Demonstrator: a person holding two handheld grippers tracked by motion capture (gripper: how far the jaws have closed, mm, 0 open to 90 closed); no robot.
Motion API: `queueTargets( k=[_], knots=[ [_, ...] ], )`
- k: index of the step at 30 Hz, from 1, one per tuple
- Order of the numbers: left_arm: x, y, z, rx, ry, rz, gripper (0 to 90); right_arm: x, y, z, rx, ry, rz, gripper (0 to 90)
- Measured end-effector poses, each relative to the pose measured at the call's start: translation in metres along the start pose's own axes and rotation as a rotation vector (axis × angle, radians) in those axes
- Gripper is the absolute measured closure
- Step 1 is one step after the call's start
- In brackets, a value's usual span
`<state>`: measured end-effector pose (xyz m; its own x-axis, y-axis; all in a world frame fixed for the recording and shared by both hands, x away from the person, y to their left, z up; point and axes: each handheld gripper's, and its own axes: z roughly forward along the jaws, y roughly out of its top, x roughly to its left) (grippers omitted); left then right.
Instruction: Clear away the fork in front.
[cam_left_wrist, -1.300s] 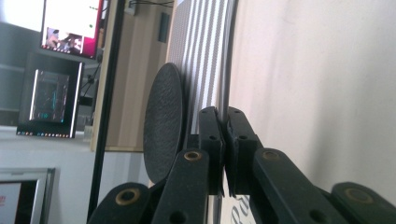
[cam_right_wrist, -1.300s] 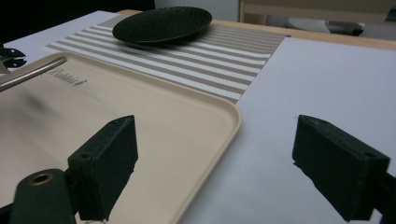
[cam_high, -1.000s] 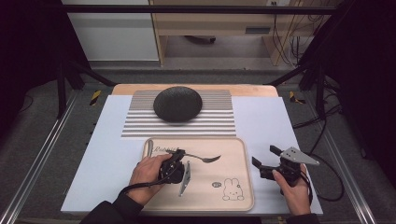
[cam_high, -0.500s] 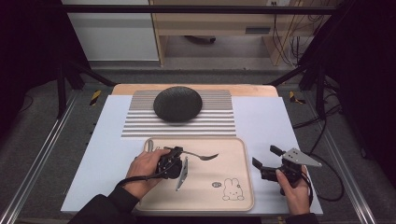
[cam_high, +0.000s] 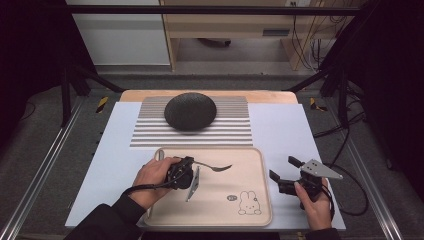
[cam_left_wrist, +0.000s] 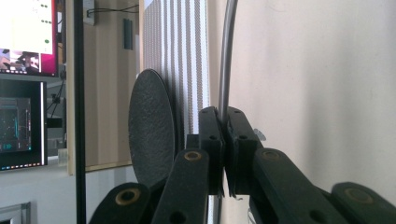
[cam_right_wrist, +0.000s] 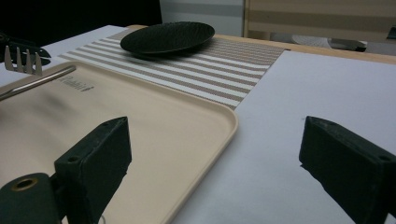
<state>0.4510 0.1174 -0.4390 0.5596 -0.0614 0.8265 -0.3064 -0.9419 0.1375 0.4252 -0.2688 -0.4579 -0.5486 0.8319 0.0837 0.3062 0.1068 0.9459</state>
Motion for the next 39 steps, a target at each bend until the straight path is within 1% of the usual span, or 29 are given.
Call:
queueTargets(
  k=[4, 9, 13, 14, 16, 19, 22, 24, 27, 34, 36, 39],
  knots=[
    [0.001, -0.003, 0.000, -0.006, -0.017, -0.007, 86.7, -0.001, -0.001, 0.000, -0.001, 0.000, 0.018, 9.4],
    [0.002, -0.006, 0.001, -0.008, -0.021, -0.012, 86.7, -0.002, -0.001, 0.001, 0.005, -0.002, 0.013, 9.4],
    [0.000, -0.007, 0.005, 0.014, -0.043, -0.005, 86.6, -0.002, -0.001, 0.001, 0.006, -0.003, 0.018, 9.4],
    [-0.001, -0.008, 0.007, 0.018, -0.055, -0.008, 86.6, -0.002, -0.001, 0.001, 0.007, -0.002, 0.019, 9.4],
    [-0.002, -0.009, 0.009, 0.025, -0.071, -0.002, 86.6, -0.002, -0.001, 0.001, 0.010, 0.000, 0.023, 9.4],
    [-0.002, -0.012, 0.014, 0.035, -0.094, 0.003, 86.5, -0.002, -0.001, 0.002, 0.014, -0.001, 0.016, 9.4],
    [-0.003, -0.014, 0.017, 0.046, -0.108, 0.010, 86.5, -0.002, -0.002, 0.002, 0.015, -0.001, 0.015, 9.4],
    [-0.004, -0.017, 0.019, 0.053, -0.118, 0.005, 86.6, -0.002, -0.002, 0.002, 0.017, -0.001, 0.016, 9.4],
    [-0.002, -0.020, 0.020, 0.055, -0.134, -0.006, 86.6, -0.002, -0.002, 0.002, 0.018, 0.000, 0.019, 9.4],
    [0.002, -0.025, 0.021, 0.067, -0.155, -0.003, 86.6, -0.001, -0.002, 0.004, 0.026, 0.002, 0.014, 9.5],
    [0.002, -0.026, 0.021, 0.065, -0.162, -0.004, 86.6, -0.001, -0.002, 0.004, 0.026, 0.004, 0.014, 9.5],
    [0.002, -0.026, 0.023, 0.066, -0.174, 0.004, 86.6, -0.001, -0.003, 0.004, 0.028, 0.004, 0.017, 9.4]
  ],
)
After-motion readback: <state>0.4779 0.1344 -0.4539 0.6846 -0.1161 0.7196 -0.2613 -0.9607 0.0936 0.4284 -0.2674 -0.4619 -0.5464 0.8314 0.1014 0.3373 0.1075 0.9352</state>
